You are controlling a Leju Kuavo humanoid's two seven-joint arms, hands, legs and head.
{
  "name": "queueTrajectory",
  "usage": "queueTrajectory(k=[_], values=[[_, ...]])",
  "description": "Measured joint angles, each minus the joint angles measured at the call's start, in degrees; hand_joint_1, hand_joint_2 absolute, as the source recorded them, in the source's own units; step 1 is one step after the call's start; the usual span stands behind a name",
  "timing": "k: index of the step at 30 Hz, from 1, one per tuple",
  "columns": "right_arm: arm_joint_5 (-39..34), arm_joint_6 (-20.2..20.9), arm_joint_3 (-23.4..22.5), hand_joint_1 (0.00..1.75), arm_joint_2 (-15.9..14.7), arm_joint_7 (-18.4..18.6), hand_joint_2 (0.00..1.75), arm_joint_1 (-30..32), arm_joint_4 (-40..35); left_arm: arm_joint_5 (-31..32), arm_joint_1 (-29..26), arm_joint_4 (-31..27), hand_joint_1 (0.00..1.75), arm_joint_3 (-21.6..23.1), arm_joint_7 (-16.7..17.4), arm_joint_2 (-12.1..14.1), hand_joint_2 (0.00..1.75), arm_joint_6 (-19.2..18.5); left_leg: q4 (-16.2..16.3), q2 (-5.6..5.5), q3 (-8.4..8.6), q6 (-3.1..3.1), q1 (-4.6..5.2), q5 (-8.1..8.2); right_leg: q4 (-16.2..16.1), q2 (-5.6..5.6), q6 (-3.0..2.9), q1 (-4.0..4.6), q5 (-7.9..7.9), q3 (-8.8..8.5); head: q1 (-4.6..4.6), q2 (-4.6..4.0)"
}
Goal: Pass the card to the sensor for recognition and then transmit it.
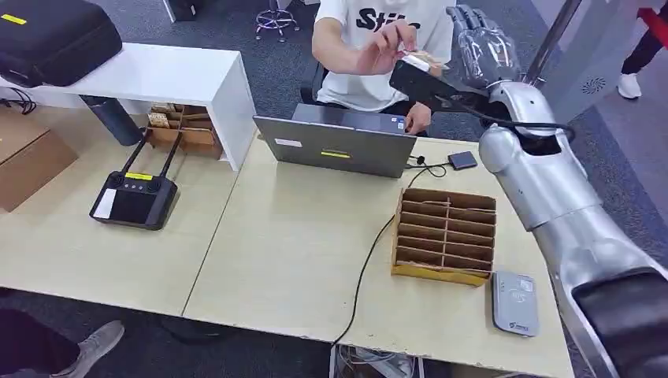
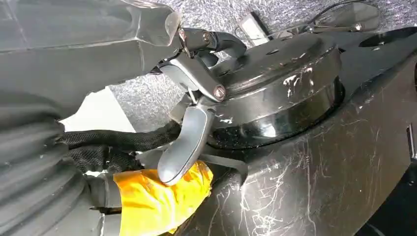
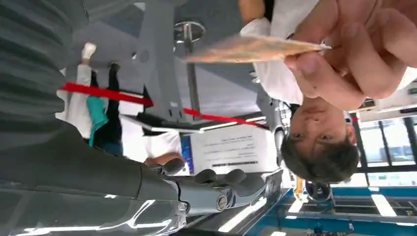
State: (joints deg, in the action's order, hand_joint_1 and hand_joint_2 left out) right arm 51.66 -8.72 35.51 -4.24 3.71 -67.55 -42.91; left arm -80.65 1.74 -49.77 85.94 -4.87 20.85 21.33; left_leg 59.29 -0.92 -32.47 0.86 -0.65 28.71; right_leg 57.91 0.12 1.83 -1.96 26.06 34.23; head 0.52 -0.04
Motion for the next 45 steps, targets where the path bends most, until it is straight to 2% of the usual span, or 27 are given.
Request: queueTrajectory(k=[6,23,24,25,35,40,45], values=[[4.2,-2.1,2.4,0.0,1.1,2.8,1.75,-3.7,5.8,1.6,0.4,0.7,0.0,-0.2,1.5,-0.5,1.75,0.1,0.0,0.01,0.01,0.0,0.0,0.0,0.0,0.02,0.0,0.0,0.0,0.01,0.0,0.0],[4.8,-3.3,3.9,0.0,1.8,3.3,1.75,-4.6,8.9,2.1,0.4,1.4,0.0,-0.4,1.6,-0.9,1.75,0.2,0.0,0.01,0.02,0.0,0.0,0.0,0.0,0.02,-0.01,0.0,-0.01,0.01,-0.02,0.0],[4.8,-3.6,3.9,1.4,1.8,3.3,1.75,-4.6,8.9,2.2,0.4,1.4,0.0,-0.4,1.7,-0.9,1.75,0.2,0.0,0.02,0.02,0.01,0.0,0.0,0.0,0.03,-0.01,0.0,-0.01,0.01,0.0,0.0],[4.8,-3.7,3.9,1.75,1.8,3.3,1.75,-4.6,9.0,2.3,0.4,1.4,0.0,-0.4,1.8,-0.9,1.75,0.3,0.0,0.02,0.02,0.01,0.0,0.0,0.0,0.03,-0.01,0.0,-0.01,0.01,0.0,0.0],[4.8,-3.7,3.8,1.75,1.8,3.3,1.75,-4.6,9.0,2.4,0.4,1.4,0.0,-0.4,1.8,-0.9,1.75,0.3,0.0,0.02,0.02,0.01,0.0,0.0,0.0,0.04,-0.01,0.0,-0.01,0.02,0.0,0.0],[3.2,-5.3,2.1,1.75,1.8,1.1,1.75,-2.6,8.9,3.5,0.4,1.4,0.0,-0.4,2.3,-0.9,1.75,1.1,0.0,0.04,0.02,0.01,0.0,0.0,0.0,0.05,-0.01,0.0,-0.01,0.04,0.0,0.0],[3.0,-5.2,1.9,1.75,1.8,1.0,1.75,-2.4,8.8,3.7,0.4,1.4,0.0,-0.4,2.3,-0.9,1.75,1.3,0.0,0.04,0.02,0.01,0.0,0.0,0.0,0.05,-0.01,0.01,-0.01,0.05,0.0,0.0]])
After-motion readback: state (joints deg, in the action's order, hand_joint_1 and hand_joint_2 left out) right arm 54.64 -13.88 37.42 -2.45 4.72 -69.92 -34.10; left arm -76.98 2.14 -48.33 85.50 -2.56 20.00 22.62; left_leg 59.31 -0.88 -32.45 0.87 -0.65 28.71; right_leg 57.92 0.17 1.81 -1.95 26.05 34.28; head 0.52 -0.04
